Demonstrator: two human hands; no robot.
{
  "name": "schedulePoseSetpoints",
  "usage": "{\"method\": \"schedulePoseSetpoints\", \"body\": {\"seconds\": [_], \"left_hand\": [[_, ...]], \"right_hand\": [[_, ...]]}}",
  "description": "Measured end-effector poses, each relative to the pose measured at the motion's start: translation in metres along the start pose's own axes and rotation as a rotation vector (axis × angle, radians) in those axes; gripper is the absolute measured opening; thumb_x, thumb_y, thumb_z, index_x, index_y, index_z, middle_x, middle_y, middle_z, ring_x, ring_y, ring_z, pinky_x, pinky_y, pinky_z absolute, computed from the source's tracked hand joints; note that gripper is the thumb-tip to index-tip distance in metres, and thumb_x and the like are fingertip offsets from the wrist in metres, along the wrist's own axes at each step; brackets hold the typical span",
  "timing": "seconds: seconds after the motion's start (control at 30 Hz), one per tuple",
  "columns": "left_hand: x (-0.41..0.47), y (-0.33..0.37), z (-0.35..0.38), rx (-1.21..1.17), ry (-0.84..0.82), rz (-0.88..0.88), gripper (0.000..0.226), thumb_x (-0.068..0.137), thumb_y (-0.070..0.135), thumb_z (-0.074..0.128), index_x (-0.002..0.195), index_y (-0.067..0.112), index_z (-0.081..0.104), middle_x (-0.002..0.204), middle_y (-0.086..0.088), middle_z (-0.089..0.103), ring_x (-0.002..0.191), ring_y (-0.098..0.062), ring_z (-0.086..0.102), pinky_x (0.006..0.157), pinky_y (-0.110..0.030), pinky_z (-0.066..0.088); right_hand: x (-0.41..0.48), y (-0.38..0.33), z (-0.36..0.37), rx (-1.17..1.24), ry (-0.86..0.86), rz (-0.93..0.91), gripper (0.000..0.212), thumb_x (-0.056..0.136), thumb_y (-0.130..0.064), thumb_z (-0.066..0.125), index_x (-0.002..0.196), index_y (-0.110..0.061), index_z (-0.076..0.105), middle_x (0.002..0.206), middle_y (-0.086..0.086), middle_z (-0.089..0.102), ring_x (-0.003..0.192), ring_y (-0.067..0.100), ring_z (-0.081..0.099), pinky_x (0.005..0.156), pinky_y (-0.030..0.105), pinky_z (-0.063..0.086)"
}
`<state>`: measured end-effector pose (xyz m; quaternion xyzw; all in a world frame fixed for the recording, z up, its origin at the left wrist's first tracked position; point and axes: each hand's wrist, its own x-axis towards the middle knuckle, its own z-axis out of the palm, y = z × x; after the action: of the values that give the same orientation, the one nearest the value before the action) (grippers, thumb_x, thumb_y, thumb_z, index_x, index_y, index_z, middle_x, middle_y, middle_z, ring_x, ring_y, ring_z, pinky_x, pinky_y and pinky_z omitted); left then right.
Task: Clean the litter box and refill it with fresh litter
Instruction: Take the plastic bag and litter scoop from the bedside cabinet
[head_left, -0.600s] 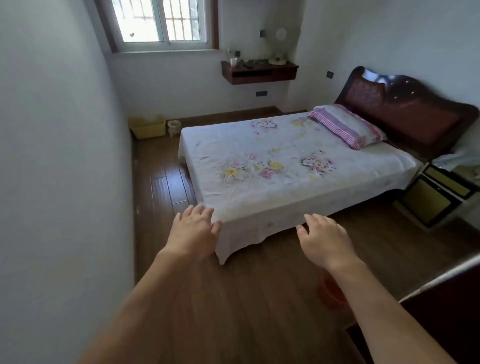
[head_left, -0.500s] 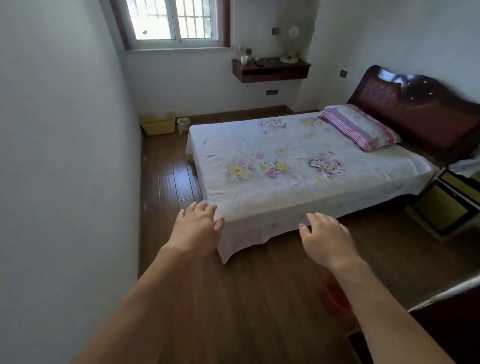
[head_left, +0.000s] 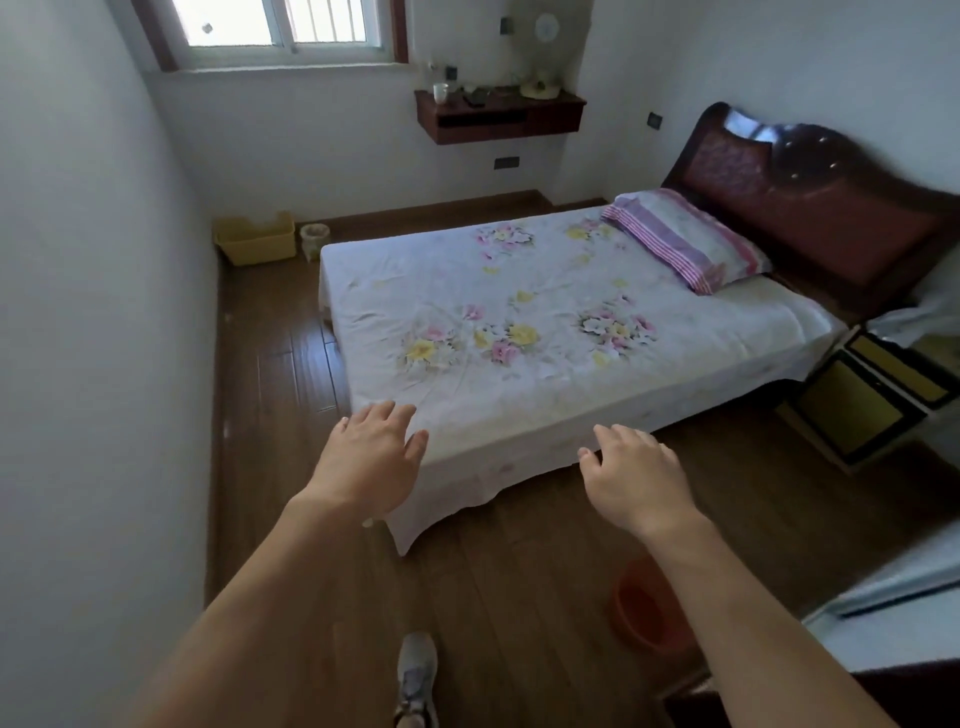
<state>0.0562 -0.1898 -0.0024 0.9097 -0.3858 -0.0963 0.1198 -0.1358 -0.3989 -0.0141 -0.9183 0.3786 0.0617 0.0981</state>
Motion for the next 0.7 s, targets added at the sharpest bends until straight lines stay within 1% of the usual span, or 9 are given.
{"method": "schedulePoseSetpoints", "body": {"seconds": [0.1, 0.23, 0.33, 0.47, 0.57, 0.7], "left_hand": [[0.070, 0.005, 0.008, -0.009, -0.057, 0.074, 0.051, 0.103, 0.046, 0.028, 0.148, 0.022, 0.036, 0.149, -0.001, 0.042, 0.140, -0.023, 0.033, 0.114, -0.040, 0.026], [0.165, 0.017, 0.011, -0.018, -0.133, 0.171, 0.053, 0.103, 0.046, 0.026, 0.150, 0.022, 0.032, 0.154, 0.000, 0.036, 0.144, -0.023, 0.028, 0.118, -0.040, 0.023], [0.229, 0.041, 0.008, 0.030, -0.189, 0.273, 0.053, 0.103, 0.047, 0.025, 0.151, 0.023, 0.030, 0.156, 0.000, 0.034, 0.145, -0.023, 0.026, 0.118, -0.041, 0.023], [0.294, 0.091, 0.009, 0.061, -0.223, 0.408, 0.052, 0.103, 0.046, 0.026, 0.150, 0.025, 0.031, 0.156, 0.001, 0.033, 0.145, -0.023, 0.025, 0.117, -0.041, 0.022], [0.341, 0.136, 0.022, 0.078, -0.230, 0.504, 0.051, 0.103, 0.046, 0.026, 0.149, 0.026, 0.032, 0.156, 0.002, 0.033, 0.145, -0.023, 0.024, 0.117, -0.041, 0.021], [0.407, 0.203, 0.039, 0.128, -0.219, 0.568, 0.051, 0.103, 0.045, 0.024, 0.149, 0.024, 0.032, 0.157, 0.000, 0.032, 0.146, -0.023, 0.023, 0.118, -0.042, 0.020]], "right_hand": [[0.048, 0.008, -0.004, -0.002, -0.002, 0.074, 0.050, 0.103, -0.044, 0.030, 0.143, -0.018, 0.044, 0.146, 0.003, 0.049, 0.137, 0.024, 0.040, 0.114, 0.046, 0.031], [0.105, 0.018, -0.017, 0.016, -0.003, 0.201, 0.047, 0.102, -0.044, 0.028, 0.135, -0.018, 0.051, 0.140, 0.003, 0.054, 0.132, 0.023, 0.045, 0.111, 0.045, 0.035], [0.137, 0.031, -0.031, 0.060, 0.008, 0.294, 0.048, 0.103, -0.042, 0.029, 0.138, -0.018, 0.050, 0.142, 0.003, 0.053, 0.134, 0.023, 0.044, 0.111, 0.042, 0.036], [0.167, 0.061, -0.045, 0.137, 0.021, 0.380, 0.048, 0.106, -0.037, 0.027, 0.146, -0.016, 0.043, 0.150, 0.003, 0.046, 0.141, 0.022, 0.037, 0.112, 0.038, 0.033], [0.199, 0.093, -0.052, 0.139, 0.064, 0.424, 0.046, 0.106, -0.035, 0.028, 0.141, -0.013, 0.048, 0.146, 0.006, 0.050, 0.137, 0.022, 0.041, 0.113, 0.037, 0.034], [0.249, 0.150, -0.065, 0.138, 0.123, 0.471, 0.047, 0.106, -0.036, 0.029, 0.141, -0.012, 0.049, 0.142, 0.006, 0.053, 0.134, 0.022, 0.044, 0.113, 0.036, 0.034]]}}
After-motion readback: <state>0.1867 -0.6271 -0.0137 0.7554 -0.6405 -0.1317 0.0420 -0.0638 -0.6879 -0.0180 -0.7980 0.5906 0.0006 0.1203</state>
